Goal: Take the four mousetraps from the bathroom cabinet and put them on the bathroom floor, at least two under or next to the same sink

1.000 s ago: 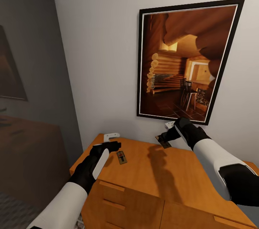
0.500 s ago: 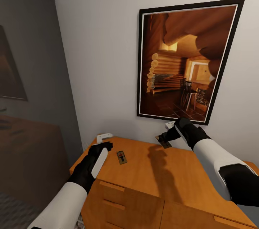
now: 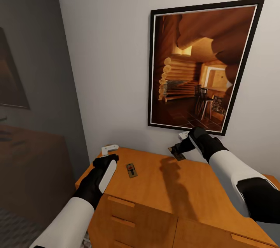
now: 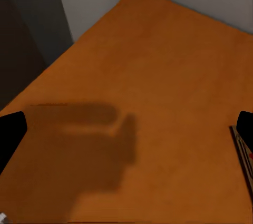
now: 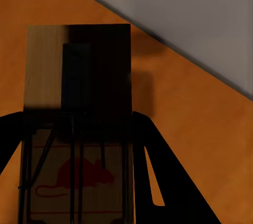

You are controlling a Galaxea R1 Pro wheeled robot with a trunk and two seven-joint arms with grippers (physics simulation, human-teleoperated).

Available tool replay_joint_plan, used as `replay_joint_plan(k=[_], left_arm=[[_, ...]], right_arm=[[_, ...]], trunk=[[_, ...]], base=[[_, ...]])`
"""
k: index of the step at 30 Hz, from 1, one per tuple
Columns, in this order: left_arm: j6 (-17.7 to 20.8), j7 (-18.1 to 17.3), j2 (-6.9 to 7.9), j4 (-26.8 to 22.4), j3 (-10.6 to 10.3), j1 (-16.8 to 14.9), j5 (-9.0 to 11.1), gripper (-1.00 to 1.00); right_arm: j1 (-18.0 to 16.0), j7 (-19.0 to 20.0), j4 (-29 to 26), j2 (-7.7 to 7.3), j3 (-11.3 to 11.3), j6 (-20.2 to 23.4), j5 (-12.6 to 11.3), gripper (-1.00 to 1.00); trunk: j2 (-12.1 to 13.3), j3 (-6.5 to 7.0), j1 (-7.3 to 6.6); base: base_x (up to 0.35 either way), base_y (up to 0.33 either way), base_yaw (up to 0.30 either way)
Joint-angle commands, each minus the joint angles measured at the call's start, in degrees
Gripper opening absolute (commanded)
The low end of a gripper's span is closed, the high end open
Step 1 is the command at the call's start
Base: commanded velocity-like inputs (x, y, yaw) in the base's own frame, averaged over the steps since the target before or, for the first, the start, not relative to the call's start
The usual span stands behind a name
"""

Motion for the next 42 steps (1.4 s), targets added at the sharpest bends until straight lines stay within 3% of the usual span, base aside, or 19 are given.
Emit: replay_joint_plan(k=[1,6,12,42], left_arm=[[0.1,0.8,0.0,-0.1,-0.1,0.0,0.8,1.0],[0.0,2.3,0.0,-0.1,-0.2,-0.1,4.3,1.0],[-0.1,2.2,0.0,-0.1,-0.3,-0.1,5.7,1.0],[-0.4,1.8,0.0,-0.2,-0.4,-0.1,6.1,1.0]], right_arm=[[0.0,0.4,-0.1,-0.05,0.2,0.2,0.5,-1.0],[0.0,0.4,-0.2,-0.02,0.3,0.2,0.5,-1.0],[0.0,0.4,-0.2,-0.02,0.3,0.2,0.5,-1.0],[0.0,0.4,-0.2,-0.02,0.3,0.2,0.5,-1.0]], trunk=[[-0.1,-0.12,0.02],[-0.1,-0.12,0.02],[-0.1,-0.12,0.02],[-0.1,-0.19,0.02]], base=[[0.0,0.0,0.0],[0.0,0.0,0.0],[0.0,0.0,0.0],[0.0,0.0,0.054]])
